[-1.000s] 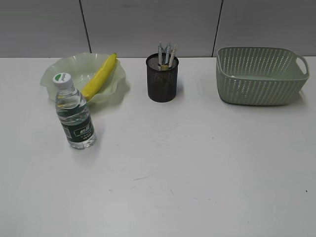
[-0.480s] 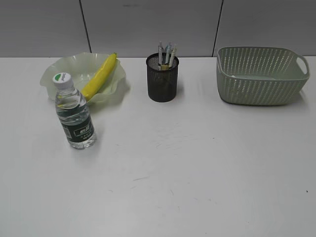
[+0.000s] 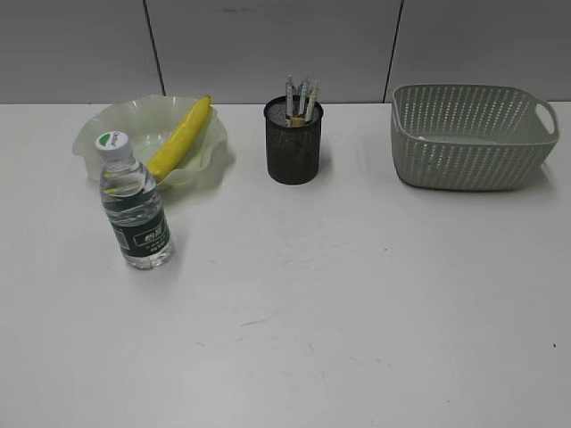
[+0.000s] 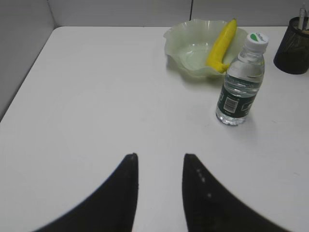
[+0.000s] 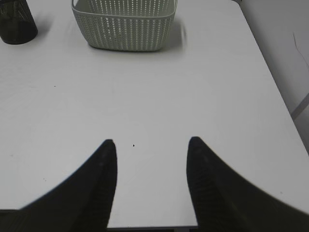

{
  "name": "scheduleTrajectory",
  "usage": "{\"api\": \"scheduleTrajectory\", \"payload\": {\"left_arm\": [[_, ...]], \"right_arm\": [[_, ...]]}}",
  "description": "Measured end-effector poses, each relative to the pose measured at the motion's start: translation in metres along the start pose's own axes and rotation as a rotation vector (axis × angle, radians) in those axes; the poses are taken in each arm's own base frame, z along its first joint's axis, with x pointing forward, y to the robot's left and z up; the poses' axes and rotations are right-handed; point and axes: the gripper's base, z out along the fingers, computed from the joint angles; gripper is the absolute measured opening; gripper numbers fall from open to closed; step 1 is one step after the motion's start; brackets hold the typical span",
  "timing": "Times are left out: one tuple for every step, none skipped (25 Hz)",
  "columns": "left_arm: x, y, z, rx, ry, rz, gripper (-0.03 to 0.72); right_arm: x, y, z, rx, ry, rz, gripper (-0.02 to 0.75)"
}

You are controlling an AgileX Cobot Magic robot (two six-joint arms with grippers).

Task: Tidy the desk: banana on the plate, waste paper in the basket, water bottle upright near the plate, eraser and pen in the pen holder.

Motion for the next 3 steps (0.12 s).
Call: {"api": "scheduleTrajectory", "payload": {"left_arm": [[0.0,0.0,0.0,0.0,0.0,0.0,0.237],[0.0,0.0,0.0,0.0,0.0,0.0,0.237],[0.0,0.0,0.0,0.0,0.0,0.0,0.237]], "right_arm": [[0.0,0.0,0.0,0.0,0.0,0.0,0.384],[0.0,0.0,0.0,0.0,0.0,0.0,0.384],[0.0,0.0,0.0,0.0,0.0,0.0,0.384]]}}
